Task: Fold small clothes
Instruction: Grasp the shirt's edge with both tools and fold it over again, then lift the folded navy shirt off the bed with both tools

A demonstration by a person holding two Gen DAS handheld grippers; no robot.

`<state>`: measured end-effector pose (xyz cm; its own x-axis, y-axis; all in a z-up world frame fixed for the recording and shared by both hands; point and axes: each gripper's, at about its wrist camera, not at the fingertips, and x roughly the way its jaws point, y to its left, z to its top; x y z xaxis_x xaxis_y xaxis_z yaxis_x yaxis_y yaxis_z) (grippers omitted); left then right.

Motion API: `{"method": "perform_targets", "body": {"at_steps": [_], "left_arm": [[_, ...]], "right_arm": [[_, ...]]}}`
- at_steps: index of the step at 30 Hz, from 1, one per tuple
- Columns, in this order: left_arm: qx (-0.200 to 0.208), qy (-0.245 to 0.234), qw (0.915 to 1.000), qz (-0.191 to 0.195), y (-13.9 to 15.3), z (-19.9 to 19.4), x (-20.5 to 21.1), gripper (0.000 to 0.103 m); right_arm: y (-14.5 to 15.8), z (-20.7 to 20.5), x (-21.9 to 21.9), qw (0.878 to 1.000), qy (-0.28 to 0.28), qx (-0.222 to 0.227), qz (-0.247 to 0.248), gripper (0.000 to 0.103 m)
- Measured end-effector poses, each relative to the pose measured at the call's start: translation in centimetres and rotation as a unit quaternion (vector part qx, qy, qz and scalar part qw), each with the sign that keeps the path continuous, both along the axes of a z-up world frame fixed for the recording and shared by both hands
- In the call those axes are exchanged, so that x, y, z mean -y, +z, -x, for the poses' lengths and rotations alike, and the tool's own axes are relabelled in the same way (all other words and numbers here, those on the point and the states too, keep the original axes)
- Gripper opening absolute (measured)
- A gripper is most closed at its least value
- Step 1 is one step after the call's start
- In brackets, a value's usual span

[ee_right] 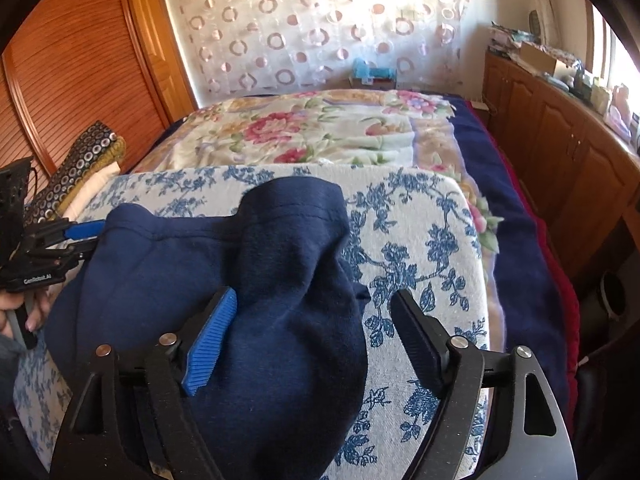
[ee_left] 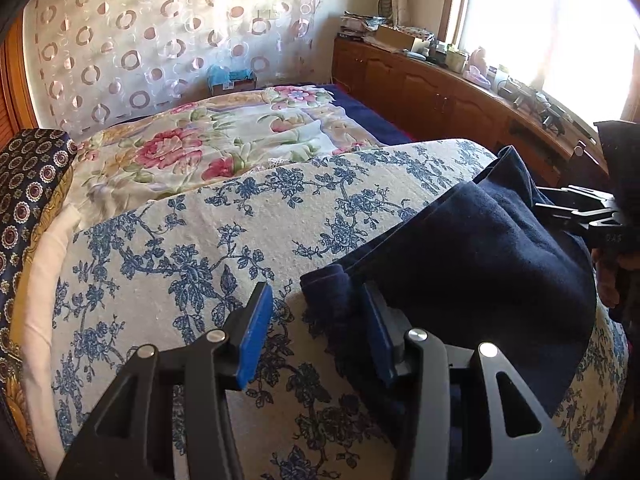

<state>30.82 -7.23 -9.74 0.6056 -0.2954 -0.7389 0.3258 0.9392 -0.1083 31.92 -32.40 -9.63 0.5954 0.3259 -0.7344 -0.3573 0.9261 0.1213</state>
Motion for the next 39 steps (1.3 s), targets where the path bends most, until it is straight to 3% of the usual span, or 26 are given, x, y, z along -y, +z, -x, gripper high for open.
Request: {"method": "perform_targets", "body": {"at_steps": [6,10,13,16,19,21,22,23,26,39], "left_arm": [[-0.006,0.001,0.9999,0.011,-0.4,-0.3,-0.4,0.048],[-0.052,-0.003,0.9971,0.055,-0.4,-0.9,-1.2,0.048],[-0.062,-0.009,0.9950,0.077,-0.4,-0.7,-1.3,0.048],[-0.072,-0.029,0.9921,0.099,-0.4,-0.3,-0.9,0.048],[-0.062,-0.037,0.9941,0.080,-0.3,0.0,0.1,0.048],[-0.060,-0.042,0.9934,0.089,-0.2,-0.1,0.2,0.048],[-0.059,-0.043,0.9925,0.098,-0.3,-0.1,0.0,0.045],[-0.061,-0.042,0.9918,0.104,-0.3,-0.1,-0.1,0.034],[-0.067,-0.041,0.9883,0.131,-0.3,0.0,-1.0,0.014],[0.034,-0.062,0.9880,0.138,6.1,4.8,-0.9,0.010]], "right_arm": [[-0.9,-0.4,0.3,1.000,-0.002,-0.016,-0.017,0.085],[-0.9,-0.4,0.1,1.000,0.006,-0.018,-0.017,0.086],[-0.9,-0.4,-0.1,1.000,0.015,-0.019,-0.016,0.081],[-0.8,-0.2,-0.3,0.999,0.028,-0.022,-0.025,0.069],[-0.8,0.0,-0.6,0.998,0.047,-0.032,-0.041,0.046],[-0.7,0.1,-1.0,0.996,0.059,-0.038,-0.050,0.031],[-0.6,0.2,-1.3,0.996,0.061,-0.036,-0.047,0.029],[-0.5,0.3,-1.4,0.996,0.063,-0.034,-0.044,0.026],[-0.2,0.9,-1.7,0.997,0.059,-0.022,-0.043,0.019],[4.4,3.9,-1.8,0.996,0.047,0.051,-0.050,0.015]]}}
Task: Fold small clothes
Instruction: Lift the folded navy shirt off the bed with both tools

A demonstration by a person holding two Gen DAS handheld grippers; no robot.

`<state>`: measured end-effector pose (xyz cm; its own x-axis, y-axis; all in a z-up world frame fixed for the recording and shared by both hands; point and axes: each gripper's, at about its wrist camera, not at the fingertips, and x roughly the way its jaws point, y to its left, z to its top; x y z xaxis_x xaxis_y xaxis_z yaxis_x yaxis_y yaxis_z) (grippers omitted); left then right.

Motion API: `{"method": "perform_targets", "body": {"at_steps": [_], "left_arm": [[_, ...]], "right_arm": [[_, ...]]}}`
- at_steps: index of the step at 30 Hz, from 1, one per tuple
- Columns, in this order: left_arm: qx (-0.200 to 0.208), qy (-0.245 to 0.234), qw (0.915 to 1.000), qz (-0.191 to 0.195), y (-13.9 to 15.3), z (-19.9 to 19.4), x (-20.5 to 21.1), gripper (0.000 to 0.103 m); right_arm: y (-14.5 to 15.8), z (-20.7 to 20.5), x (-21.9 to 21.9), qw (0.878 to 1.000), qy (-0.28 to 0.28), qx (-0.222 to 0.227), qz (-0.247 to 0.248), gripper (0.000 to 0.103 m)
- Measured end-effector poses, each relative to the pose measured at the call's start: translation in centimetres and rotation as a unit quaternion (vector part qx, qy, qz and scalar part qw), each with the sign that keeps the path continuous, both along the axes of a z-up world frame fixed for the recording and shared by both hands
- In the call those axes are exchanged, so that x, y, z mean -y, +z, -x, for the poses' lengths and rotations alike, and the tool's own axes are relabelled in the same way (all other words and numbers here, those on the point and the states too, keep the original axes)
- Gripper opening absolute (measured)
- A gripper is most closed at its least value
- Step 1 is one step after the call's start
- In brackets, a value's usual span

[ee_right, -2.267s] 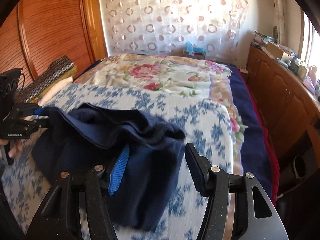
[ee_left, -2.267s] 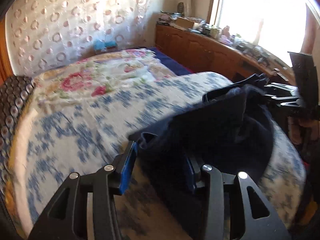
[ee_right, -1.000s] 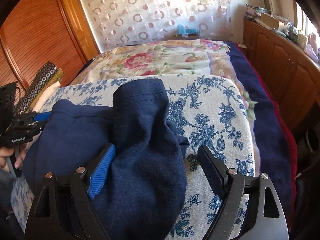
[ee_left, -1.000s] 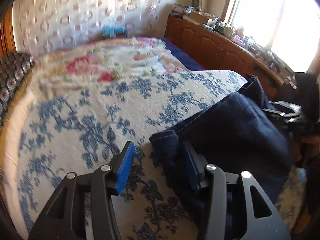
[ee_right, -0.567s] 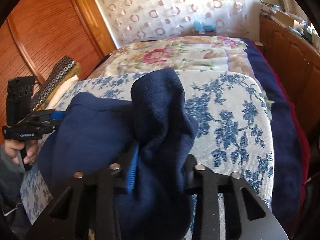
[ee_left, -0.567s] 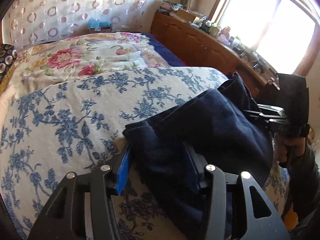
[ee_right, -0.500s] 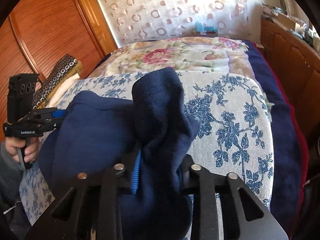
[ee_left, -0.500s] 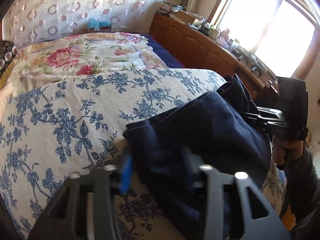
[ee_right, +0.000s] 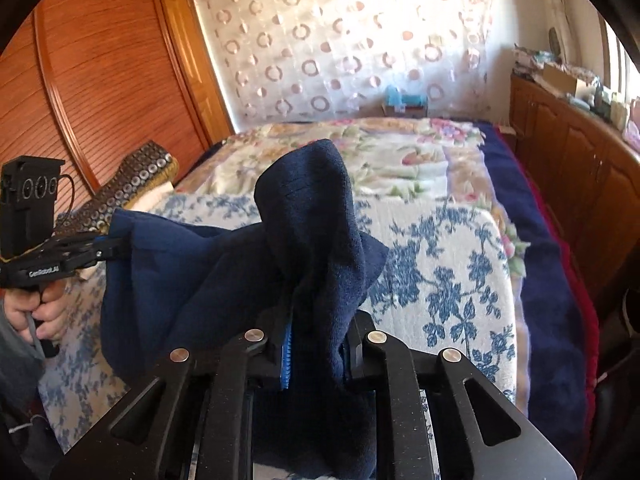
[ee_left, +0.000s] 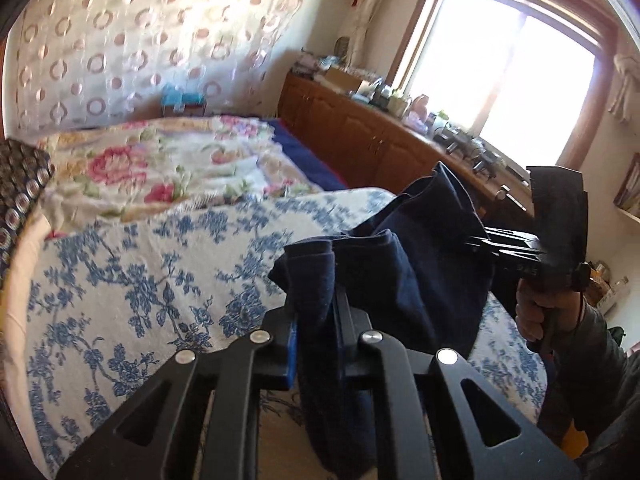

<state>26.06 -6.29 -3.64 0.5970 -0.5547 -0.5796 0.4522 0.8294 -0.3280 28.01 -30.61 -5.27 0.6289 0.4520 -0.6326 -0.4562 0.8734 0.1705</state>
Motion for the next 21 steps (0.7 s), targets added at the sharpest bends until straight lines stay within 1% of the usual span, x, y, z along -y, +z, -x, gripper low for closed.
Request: {"method": "perform_targets", "body": {"at_steps": [3,7,12,17,21], "left_arm": [[0.019,0.004,0.9998,0.006,1.4,1.1,-0.7,0.010],[0.044,0.022,0.9987,0.015,3.3,2.4,-2.5,0.010],[0.078,0.060,0.9951,0.013,5.3,4.4,-5.9,0.010],[0.105,0.117,0.9876,0.003,6.2,6.6,-10.5,0.010],[0.118,0.168,0.9786,0.007,6.8,7.8,-15.1,0.010]], "right_arm": [[1.6,0.7,-0.5,1.000,0.002,0.023,0.002,0.015],[3.6,1.1,-1.9,0.999,0.011,0.049,0.003,0.014],[6.4,1.3,-5.2,0.996,0.040,0.081,0.004,0.014],[8.6,1.0,-10.4,0.989,0.089,0.116,0.006,0.014],[10.1,0.3,-16.1,0.980,0.138,0.140,0.018,0.014]]}}
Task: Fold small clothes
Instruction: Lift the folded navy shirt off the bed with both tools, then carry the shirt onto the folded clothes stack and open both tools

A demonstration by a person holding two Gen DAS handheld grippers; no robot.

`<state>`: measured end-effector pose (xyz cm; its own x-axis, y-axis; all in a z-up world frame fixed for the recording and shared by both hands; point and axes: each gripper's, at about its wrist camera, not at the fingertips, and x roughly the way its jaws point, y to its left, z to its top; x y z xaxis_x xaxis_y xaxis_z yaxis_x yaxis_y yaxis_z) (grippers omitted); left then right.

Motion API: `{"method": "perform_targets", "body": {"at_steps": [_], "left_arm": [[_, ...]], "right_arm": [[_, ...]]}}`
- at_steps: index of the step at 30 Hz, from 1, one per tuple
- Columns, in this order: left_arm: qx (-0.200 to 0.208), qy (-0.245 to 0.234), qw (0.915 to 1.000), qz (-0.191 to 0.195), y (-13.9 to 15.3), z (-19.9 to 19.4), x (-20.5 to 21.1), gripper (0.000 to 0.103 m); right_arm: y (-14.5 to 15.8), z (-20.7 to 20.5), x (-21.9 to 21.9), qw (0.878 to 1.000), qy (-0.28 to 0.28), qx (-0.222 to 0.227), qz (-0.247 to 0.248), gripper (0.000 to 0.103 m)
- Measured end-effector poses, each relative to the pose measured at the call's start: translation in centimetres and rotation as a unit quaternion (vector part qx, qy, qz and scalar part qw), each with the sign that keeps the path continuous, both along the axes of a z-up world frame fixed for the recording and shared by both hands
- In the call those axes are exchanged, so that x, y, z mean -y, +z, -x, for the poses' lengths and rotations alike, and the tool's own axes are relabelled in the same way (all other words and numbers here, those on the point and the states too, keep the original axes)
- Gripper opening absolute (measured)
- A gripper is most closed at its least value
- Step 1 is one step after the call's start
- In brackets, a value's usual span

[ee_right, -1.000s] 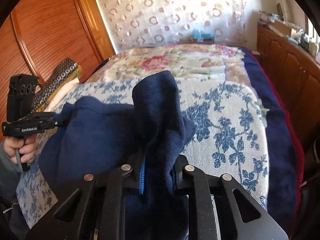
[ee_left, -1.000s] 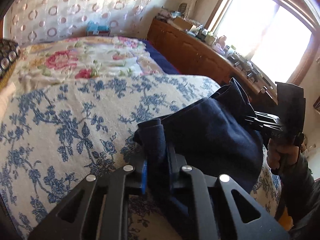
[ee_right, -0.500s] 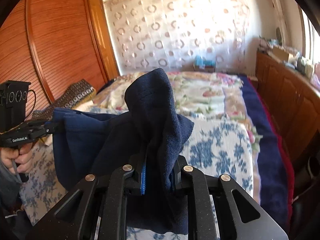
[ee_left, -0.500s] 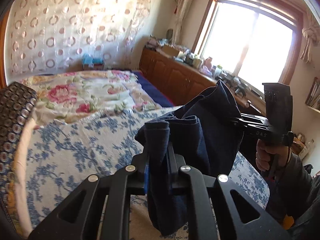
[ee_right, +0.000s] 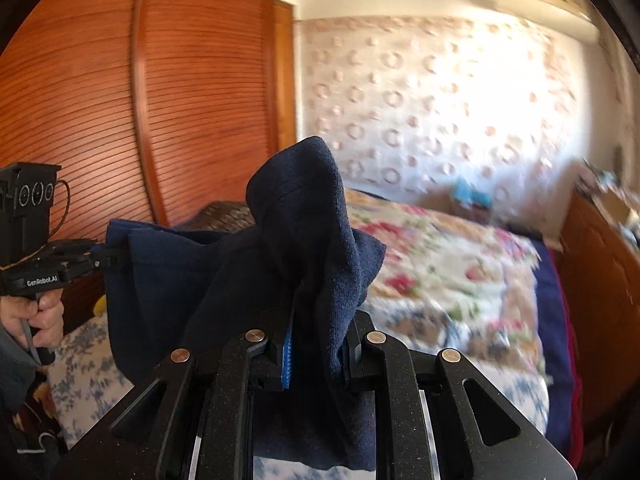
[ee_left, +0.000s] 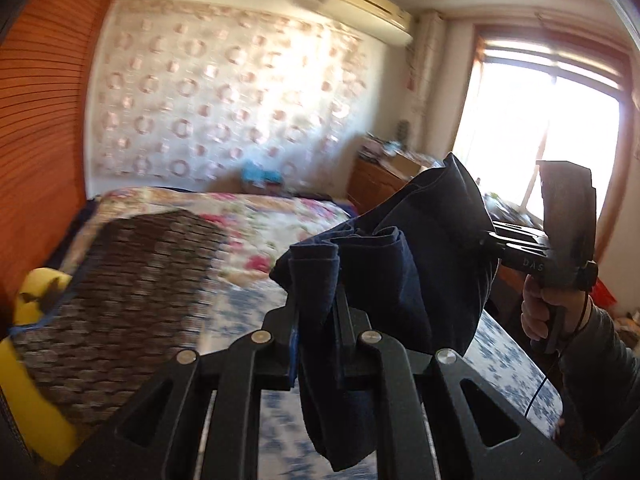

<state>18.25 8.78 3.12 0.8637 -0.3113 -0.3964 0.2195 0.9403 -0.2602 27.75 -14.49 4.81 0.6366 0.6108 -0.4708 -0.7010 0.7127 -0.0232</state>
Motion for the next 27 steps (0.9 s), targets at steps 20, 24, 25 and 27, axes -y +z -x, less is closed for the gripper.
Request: {"method": "perform_targets", "body": {"at_steps": [20,24,25,27], "left_arm": [[-0.008,0.200,0.9795,0.027,-8.0,1.2,-15.2,0.010],[-0.031,0.216,0.9754,0.030,-9.1,1.7,-16.3,0.010],[-0.041,0.220,0.9743,0.026,-9.5,1.5,-16.4,0.010],[-0.055,0.222,0.9732,0.028,-10.1,1.1,-16.5,0.010]], "right_arm": [[-3.2,-8.8,-29.3,0.979,0.159,0.073,0.101,0.014],[-4.8,-10.4,-33.0,0.975,0.175,0.055,0.123,0.016],[-5.2,-10.6,-33.5,0.975,0.174,0.050,0.128,0.017],[-6.2,-11.6,-34.5,0.976,0.161,0.033,0.143,0.031]]}}
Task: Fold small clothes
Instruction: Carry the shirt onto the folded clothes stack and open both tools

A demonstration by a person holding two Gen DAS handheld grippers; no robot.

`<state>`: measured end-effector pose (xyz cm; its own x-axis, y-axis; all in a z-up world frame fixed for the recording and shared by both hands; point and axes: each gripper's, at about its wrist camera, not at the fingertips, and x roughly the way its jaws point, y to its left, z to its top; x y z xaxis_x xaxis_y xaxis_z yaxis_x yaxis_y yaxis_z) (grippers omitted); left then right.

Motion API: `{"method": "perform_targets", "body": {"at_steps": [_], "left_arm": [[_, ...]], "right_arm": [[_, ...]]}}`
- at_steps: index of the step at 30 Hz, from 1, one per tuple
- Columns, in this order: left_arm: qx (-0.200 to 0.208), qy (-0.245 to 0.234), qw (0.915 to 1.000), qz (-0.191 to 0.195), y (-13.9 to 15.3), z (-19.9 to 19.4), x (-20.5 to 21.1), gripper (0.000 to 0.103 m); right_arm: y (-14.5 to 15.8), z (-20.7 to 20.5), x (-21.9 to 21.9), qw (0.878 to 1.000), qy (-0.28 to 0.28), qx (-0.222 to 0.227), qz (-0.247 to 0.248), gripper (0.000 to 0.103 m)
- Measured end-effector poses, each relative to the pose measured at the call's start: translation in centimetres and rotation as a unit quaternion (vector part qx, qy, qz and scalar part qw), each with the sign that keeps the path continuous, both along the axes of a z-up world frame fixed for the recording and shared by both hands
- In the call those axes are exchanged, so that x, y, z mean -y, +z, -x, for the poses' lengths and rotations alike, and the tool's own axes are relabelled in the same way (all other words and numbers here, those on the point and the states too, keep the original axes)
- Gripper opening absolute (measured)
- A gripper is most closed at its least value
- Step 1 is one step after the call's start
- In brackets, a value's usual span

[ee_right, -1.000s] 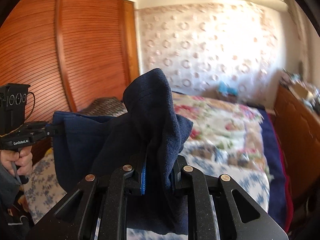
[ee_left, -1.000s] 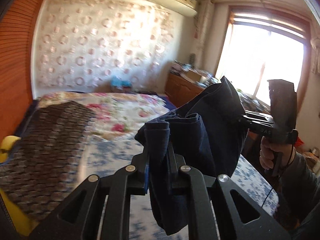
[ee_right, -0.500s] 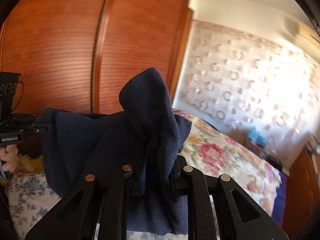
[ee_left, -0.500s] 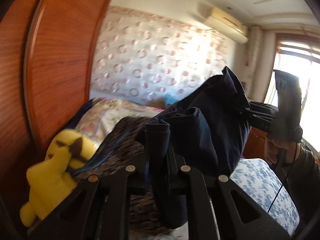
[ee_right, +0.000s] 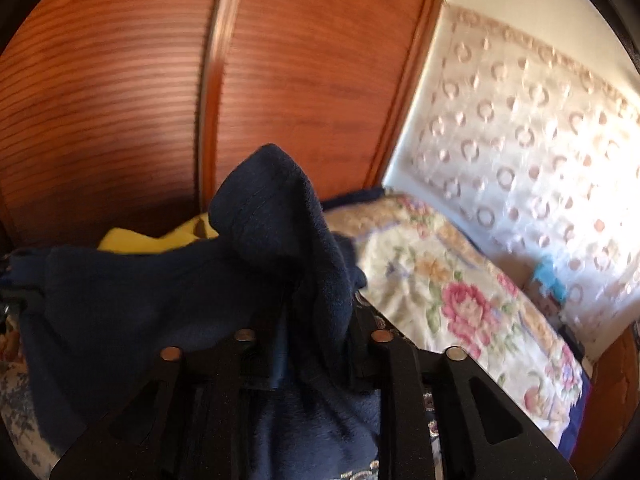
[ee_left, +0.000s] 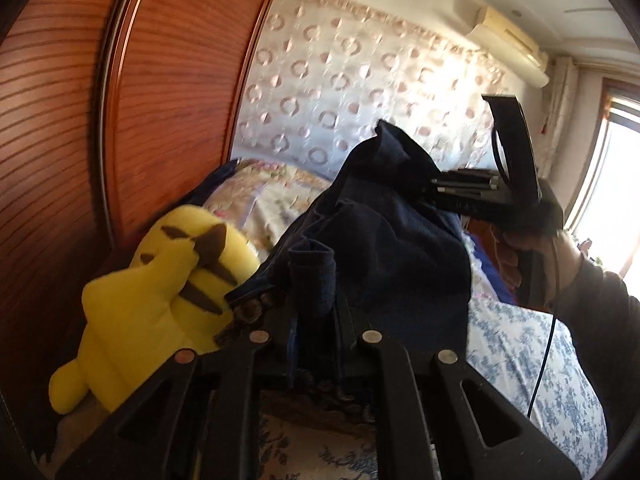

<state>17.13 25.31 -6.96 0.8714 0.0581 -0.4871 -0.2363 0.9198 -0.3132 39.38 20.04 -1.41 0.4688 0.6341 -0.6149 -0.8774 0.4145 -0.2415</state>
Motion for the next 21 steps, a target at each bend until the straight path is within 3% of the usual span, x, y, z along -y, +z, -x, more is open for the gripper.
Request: {"method": "perform_targets", "body": {"at_steps": [5,10,18,21], "left_arm": [[-0.006,0.005,1.0000,-0.005,0.0,0.4,-0.1,0.017],[-0.004,0.009,0.9995,-0.029,1.0,0.9,0.4,0.029],[-0.004,0.009,0.9970,-0.077,3.0,2.3,1.9,0.054],[-0.010,0.005,0.9958,-0.091,3.7,2.7,2.5,0.055]], "right_arm": [[0.4,-1.4,2.6,0.997,-0.058,-0.014,-0.044,0.049],[1.1,-0.4,5.3,0.995,-0.042,-0.042,-0.080,0.049],[-3.1,-1.7,4.6,0.993,-0.062,-0.091,-0.040,0.049],[-4.0,-1.9,4.7,0.992,-0.068,-0.097,-0.048,0.050]]}}
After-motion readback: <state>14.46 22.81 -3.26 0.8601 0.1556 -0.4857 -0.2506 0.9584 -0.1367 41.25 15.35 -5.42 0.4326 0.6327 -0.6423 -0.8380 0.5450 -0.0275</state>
